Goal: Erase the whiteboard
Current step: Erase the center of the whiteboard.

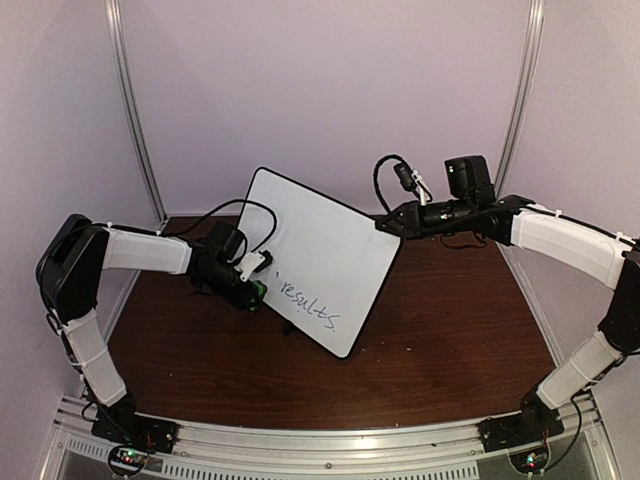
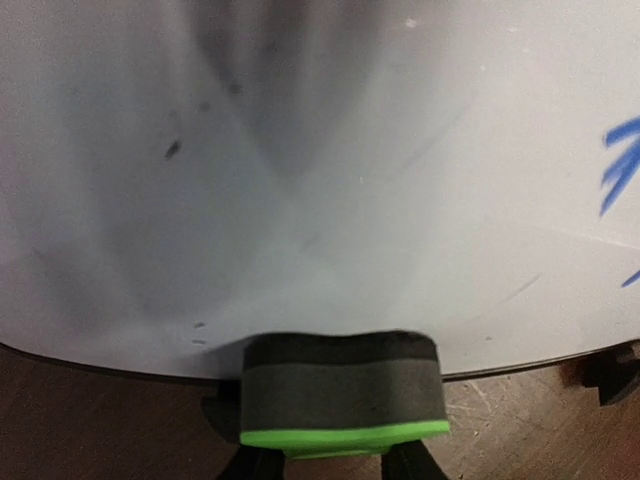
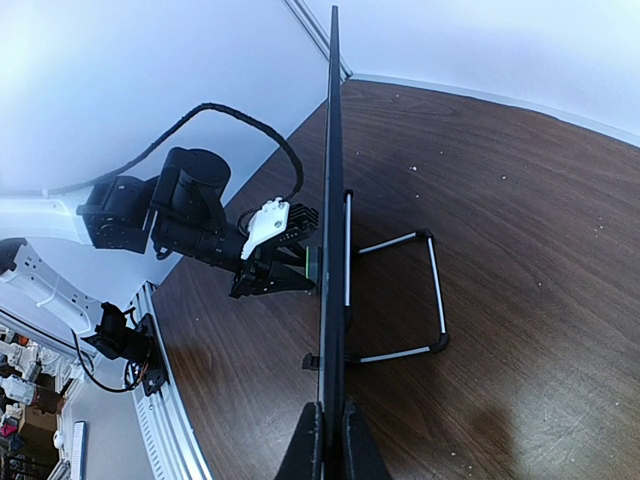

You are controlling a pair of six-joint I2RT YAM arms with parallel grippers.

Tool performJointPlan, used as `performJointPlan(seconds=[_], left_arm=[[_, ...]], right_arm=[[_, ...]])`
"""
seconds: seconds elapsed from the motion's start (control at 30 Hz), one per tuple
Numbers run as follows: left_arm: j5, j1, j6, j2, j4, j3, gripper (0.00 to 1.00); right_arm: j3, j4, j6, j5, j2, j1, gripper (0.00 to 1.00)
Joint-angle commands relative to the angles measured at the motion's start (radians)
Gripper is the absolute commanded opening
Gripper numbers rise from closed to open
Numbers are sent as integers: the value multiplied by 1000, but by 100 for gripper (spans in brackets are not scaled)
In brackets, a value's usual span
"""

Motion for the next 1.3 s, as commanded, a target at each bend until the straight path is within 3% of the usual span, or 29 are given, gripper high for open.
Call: performJointPlan(seconds=[0.0,0.3,0.6,0.97,1.27], left_arm=[[27,11,-6,17,46,38,27],[-4,11,-104,-145,221,-30,22],[-141,28,-156,-89,358,-66,16],[-264,25,-142,-32,344,-48,14],[-166,-24,-109,-4,289,-18,14]], right_arm=[[-12,11,-25,-80,1,34,0],[-18,14,-23,-79,-2,34,0],[-25,15,-24,-78,-14,35,0],[-32,18,-21,-75,-16,37,0],[-20,15,-23,-77,-1,40,0]])
